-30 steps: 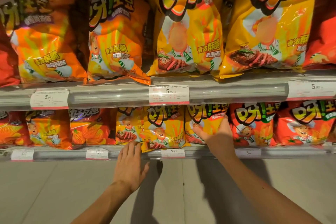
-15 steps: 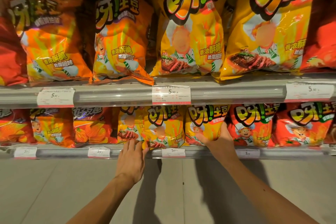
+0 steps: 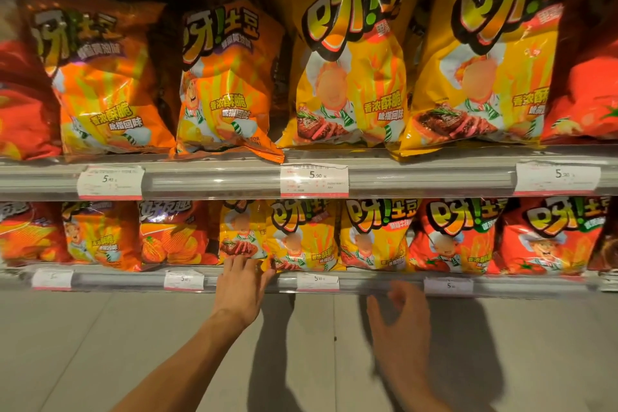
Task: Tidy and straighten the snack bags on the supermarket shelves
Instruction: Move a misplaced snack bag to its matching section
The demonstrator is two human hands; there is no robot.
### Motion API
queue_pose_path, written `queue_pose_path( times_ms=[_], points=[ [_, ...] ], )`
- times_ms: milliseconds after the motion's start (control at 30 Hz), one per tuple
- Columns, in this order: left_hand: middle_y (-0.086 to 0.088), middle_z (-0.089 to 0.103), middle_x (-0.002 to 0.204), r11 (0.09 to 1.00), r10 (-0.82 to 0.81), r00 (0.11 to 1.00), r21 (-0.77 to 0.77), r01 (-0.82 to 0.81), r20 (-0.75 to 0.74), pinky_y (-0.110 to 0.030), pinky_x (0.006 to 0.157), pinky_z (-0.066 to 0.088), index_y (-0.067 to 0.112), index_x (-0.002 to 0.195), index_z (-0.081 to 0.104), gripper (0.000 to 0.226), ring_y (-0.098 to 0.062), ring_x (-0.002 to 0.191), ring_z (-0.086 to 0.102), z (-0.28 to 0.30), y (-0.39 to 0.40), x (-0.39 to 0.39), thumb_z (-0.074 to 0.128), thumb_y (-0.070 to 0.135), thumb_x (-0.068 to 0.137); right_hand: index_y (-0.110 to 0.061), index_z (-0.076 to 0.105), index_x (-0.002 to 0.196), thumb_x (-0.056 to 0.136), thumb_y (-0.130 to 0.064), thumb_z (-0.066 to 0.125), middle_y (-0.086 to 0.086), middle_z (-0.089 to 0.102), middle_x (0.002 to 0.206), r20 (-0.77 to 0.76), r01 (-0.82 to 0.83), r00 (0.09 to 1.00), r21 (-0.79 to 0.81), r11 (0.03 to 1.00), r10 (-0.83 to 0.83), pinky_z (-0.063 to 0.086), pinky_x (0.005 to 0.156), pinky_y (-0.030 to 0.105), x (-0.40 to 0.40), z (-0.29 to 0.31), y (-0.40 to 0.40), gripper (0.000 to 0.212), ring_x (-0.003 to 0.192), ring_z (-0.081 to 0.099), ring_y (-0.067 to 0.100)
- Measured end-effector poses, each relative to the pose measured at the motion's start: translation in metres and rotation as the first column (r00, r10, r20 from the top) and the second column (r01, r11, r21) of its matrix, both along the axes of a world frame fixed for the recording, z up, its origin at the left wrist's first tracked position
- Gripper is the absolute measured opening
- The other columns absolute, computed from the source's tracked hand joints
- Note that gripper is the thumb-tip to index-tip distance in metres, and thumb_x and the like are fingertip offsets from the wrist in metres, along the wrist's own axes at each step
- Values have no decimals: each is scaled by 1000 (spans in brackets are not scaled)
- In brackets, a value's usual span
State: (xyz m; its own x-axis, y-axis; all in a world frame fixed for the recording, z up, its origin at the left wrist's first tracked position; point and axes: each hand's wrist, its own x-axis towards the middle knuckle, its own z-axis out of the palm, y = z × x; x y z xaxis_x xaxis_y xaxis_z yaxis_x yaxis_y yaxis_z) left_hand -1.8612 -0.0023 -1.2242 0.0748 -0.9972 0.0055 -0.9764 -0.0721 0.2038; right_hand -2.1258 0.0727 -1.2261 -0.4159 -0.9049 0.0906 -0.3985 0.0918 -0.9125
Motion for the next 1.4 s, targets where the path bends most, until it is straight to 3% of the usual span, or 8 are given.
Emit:
queue_pose_path(
  times_ms=[200, 367, 467, 667, 900, 1033, 1200, 1400],
  points=[
    [-3, 55, 130, 993, -97, 957, -95, 73, -274, -32, 106, 38, 16, 133, 57, 45, -22, 125, 46, 31, 22, 37, 54, 44, 98, -27, 59, 98, 86, -14, 76, -9, 61, 93, 20, -230, 972, -95, 969, 233, 41, 74, 10, 74, 10, -6, 24, 88, 60, 4],
    [-2, 65, 116, 989, -6, 937, -141, -46, -349, -35, 98, 45, 16, 115, 66, 33, -20, 111, 57, 72, 34, 101, 54, 42, 99, -31, 58, 91, 83, -5, 80, -7, 60, 84, 17, -378, 925, -52, 925, 379, 51, 71, 32, 149, 27, -39, 35, 77, 61, 17],
    [-3, 67, 109, 964, 51, 911, -219, -152, -409, -38, 91, 49, 13, 111, 66, 29, -21, 103, 61, 82, 41, 147, 55, 38, 100, -41, 54, 91, 81, -24, 80, -12, 61, 85, -35, -466, 885, -65, 882, 465, 55, 72, 30, 185, 35, -52, 32, 75, 60, 7],
    [-11, 61, 119, 950, 125, 903, -213, -229, -412, -49, 95, 48, 9, 122, 60, 38, -30, 110, 57, 74, 52, 246, 55, 38, 98, -16, 63, 107, 84, -21, 82, -6, 63, 94, -40, -475, 879, 24, 879, 476, 55, 85, 45, 250, 53, -65, 30, 89, 64, 16],
    [-18, 52, 127, 940, 168, 857, -184, -288, -487, -48, 102, 43, 0, 133, 48, 61, -33, 120, 48, 61, 17, 330, 62, 44, 92, -13, 52, 138, 81, -32, 85, 3, 61, 125, -70, -388, 917, 78, 918, 394, 50, 96, 32, 311, 50, -73, 69, 115, 57, 17],
    [-13, 47, 144, 963, 136, 724, -82, -258, -677, -49, 111, 40, 7, 145, 38, 90, -30, 132, 47, 50, -12, 356, 74, 56, 79, -14, 42, 146, 74, -53, 84, 5, 53, 139, -112, -327, 933, 141, 934, 343, 46, 107, 44, 329, 47, -90, 92, 131, 49, 22],
    [-4, 63, 109, 981, 132, 665, 3, -192, -735, -33, 82, 49, 22, 114, 50, 79, -21, 99, 62, 36, -41, 366, 82, 69, 59, -23, 43, 116, 57, -72, 85, -4, 47, 116, -148, -245, 945, 265, 932, 291, 47, 84, 29, 349, 42, -110, 88, 110, 52, 15],
    [-2, 54, 84, 972, 214, 623, 102, -212, -752, -34, 73, 47, 3, 102, 49, 86, -17, 76, 52, 28, -66, 368, 85, 58, 46, -28, 58, 105, 56, -45, 97, -15, 67, 94, 101, -309, 950, 195, 931, 295, 42, 50, 1, 359, 33, -125, 65, 79, 67, -2]
  ],
)
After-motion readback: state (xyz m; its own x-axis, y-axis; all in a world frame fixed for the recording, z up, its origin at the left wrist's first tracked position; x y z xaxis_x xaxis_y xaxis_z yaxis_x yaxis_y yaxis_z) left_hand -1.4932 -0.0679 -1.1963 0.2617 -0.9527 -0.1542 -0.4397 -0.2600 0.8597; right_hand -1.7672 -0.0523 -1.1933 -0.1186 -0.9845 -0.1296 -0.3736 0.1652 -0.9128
